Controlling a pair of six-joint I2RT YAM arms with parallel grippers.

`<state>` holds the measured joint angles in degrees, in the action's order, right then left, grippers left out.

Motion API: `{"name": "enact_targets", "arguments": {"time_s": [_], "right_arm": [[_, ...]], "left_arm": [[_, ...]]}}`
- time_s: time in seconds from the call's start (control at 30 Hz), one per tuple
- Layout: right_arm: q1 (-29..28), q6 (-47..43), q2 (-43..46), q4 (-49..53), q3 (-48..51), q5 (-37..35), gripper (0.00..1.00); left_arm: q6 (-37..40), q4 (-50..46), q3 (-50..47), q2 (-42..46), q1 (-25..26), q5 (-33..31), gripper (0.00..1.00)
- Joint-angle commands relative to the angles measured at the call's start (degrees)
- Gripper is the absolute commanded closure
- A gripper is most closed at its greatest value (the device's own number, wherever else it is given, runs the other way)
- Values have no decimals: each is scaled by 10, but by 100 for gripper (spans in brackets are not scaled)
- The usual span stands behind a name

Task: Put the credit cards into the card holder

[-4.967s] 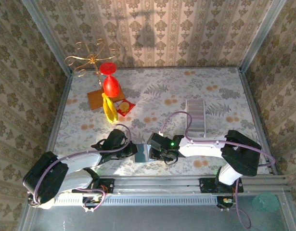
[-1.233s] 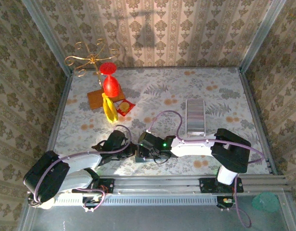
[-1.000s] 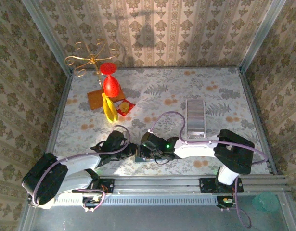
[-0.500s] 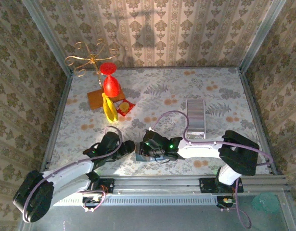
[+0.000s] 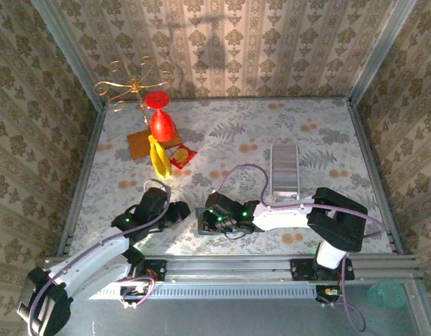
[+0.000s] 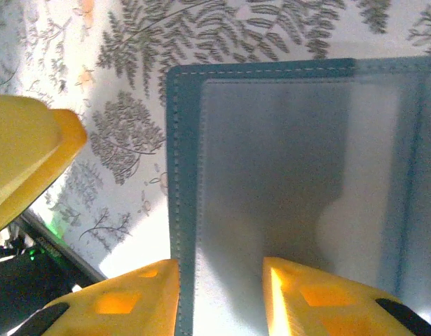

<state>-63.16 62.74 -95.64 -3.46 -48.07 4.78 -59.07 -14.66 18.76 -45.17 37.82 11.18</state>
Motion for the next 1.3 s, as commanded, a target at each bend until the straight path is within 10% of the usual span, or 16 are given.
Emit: {"name": "enact_targets", "arguments": {"time_s": [0.0,0.33,0.53,1.0,1.27], "right_arm": [[-2,-76,56,62,-24,-13,61],[43,-346,300,221,2,-105,55],[69,-737,426,275,29,-159,46],[471,-1210,423,468,18,61,20],[522,-1302,350,389,39,74,14]], "left_arm": [[26,-7,43,-20,-2,39,64],[75,0,112,-78,15,90,77],[115,-13,130,-143,70,84,88],[125,-20,130,-244,103,82,98],[124,-23,119,-273,103,74,98]]}}
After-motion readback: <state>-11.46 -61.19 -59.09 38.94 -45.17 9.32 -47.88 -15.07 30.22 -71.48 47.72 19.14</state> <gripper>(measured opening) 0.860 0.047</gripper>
